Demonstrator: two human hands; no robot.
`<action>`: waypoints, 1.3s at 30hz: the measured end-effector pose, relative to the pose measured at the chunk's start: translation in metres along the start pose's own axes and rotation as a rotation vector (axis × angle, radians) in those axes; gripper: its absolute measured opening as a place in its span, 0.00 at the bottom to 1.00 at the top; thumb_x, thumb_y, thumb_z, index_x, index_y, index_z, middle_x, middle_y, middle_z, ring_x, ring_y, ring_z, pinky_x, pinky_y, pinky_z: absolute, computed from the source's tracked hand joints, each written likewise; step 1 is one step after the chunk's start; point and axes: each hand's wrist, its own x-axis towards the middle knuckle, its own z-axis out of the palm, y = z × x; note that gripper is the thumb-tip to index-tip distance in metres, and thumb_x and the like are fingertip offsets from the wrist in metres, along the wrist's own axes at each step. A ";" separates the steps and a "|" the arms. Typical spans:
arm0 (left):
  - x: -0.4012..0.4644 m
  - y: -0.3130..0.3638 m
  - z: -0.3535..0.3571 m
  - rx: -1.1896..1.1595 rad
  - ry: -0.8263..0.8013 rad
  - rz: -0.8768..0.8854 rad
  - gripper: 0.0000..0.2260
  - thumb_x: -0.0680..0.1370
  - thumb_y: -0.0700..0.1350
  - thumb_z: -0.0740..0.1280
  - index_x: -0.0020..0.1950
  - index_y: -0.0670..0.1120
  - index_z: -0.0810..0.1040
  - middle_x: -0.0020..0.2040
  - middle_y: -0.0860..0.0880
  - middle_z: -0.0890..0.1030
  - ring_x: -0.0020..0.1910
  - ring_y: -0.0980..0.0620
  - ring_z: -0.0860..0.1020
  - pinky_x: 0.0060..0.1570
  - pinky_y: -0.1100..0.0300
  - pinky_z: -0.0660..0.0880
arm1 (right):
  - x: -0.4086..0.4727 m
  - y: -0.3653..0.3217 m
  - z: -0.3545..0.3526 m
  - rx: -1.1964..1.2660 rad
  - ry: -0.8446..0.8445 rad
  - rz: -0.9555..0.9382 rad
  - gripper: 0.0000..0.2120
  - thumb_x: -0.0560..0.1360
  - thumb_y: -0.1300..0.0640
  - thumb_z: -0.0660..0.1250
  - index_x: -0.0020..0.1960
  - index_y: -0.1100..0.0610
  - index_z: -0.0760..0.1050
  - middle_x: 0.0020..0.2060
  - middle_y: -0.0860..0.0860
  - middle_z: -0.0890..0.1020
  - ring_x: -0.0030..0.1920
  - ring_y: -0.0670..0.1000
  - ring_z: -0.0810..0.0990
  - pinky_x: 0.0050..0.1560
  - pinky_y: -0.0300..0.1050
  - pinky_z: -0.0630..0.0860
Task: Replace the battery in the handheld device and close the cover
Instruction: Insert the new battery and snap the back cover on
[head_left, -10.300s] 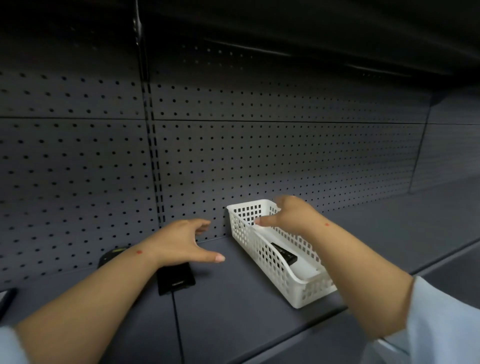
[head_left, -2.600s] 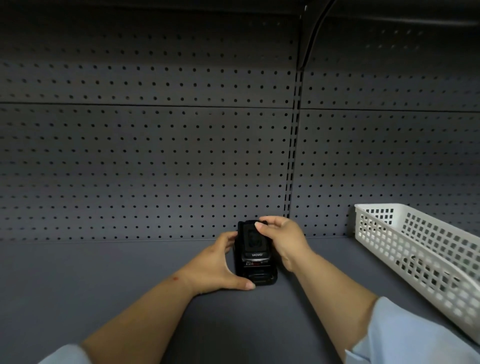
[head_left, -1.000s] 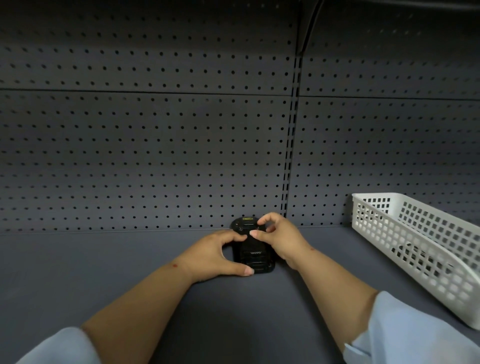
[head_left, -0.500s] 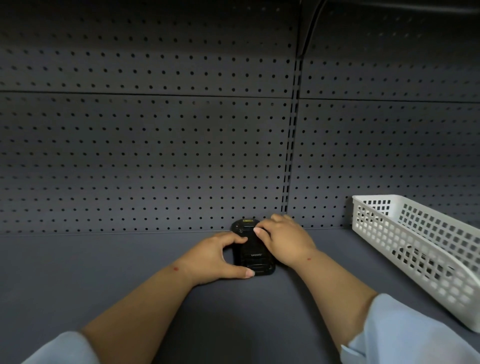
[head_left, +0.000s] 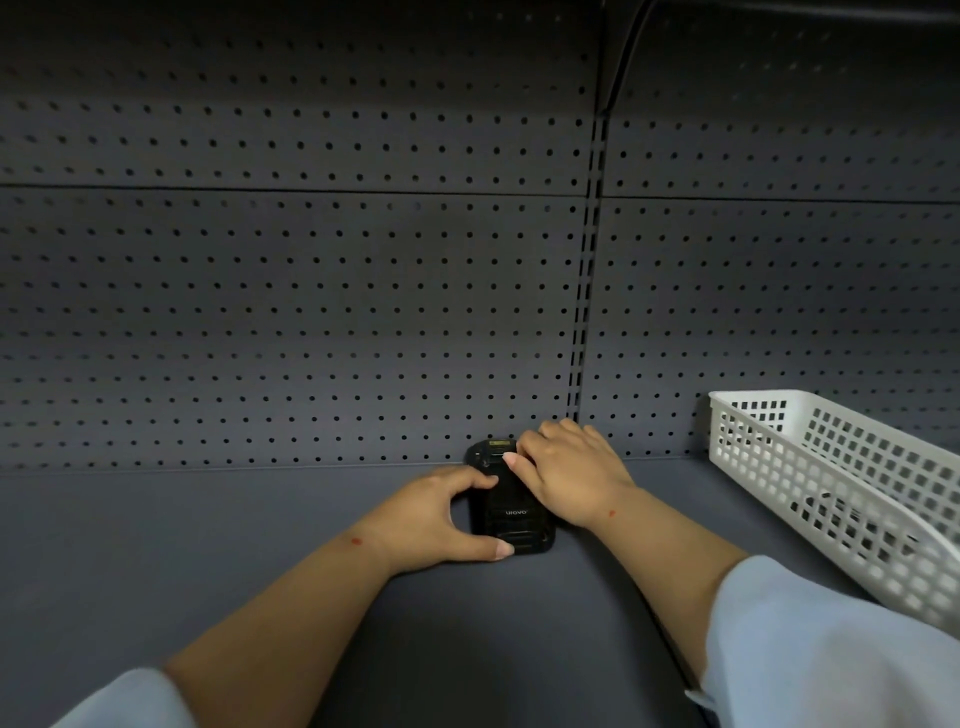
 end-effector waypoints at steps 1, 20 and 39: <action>0.000 0.000 0.000 0.000 -0.001 -0.001 0.32 0.64 0.58 0.74 0.66 0.56 0.68 0.67 0.56 0.70 0.64 0.61 0.67 0.62 0.67 0.61 | 0.001 0.000 0.000 -0.004 -0.008 0.000 0.21 0.78 0.41 0.48 0.55 0.54 0.72 0.53 0.53 0.76 0.58 0.54 0.71 0.60 0.49 0.64; 0.003 0.009 -0.008 -0.002 -0.114 -0.067 0.39 0.63 0.57 0.75 0.68 0.55 0.59 0.68 0.52 0.68 0.62 0.60 0.66 0.61 0.64 0.64 | -0.006 0.001 0.017 0.239 0.066 0.125 0.18 0.79 0.46 0.49 0.52 0.55 0.72 0.50 0.53 0.78 0.54 0.54 0.72 0.54 0.48 0.69; 0.030 0.022 -0.032 0.484 -0.343 -0.128 0.50 0.57 0.69 0.71 0.73 0.56 0.53 0.69 0.52 0.66 0.67 0.50 0.65 0.67 0.54 0.64 | -0.007 0.000 0.016 0.227 0.100 0.103 0.20 0.79 0.46 0.48 0.50 0.57 0.74 0.48 0.53 0.78 0.52 0.53 0.72 0.54 0.48 0.70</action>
